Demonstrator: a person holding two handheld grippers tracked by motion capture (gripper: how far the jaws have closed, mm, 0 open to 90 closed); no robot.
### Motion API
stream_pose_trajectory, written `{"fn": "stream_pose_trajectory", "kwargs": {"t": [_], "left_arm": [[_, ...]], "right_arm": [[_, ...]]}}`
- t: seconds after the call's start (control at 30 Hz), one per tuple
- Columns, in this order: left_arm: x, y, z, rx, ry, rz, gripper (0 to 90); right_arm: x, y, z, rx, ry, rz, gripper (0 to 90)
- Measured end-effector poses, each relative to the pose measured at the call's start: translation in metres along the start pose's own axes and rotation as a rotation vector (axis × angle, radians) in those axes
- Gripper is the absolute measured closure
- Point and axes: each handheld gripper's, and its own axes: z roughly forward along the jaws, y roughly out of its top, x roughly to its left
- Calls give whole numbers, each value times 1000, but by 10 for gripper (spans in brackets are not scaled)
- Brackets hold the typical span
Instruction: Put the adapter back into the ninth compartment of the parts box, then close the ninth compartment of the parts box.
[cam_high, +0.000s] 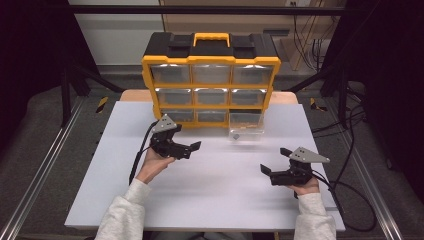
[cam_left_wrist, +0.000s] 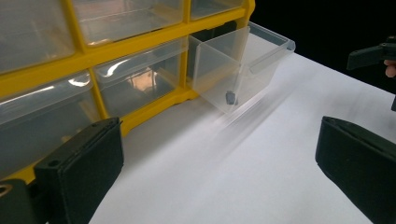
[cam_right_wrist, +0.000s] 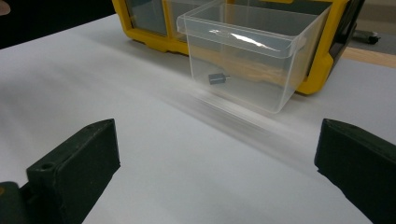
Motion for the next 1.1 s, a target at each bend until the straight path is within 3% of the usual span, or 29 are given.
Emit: {"fn": "stream_pose_trajectory", "kwargs": {"t": [0.77,1.1], "left_arm": [[25,-47,-42,-44,42,-56,12],[30,-61,-52,-36,53,-57,14]], "right_arm": [[2,2,1,2,-9,4,4],[5,5,4,6,-3,-3,5]]}}
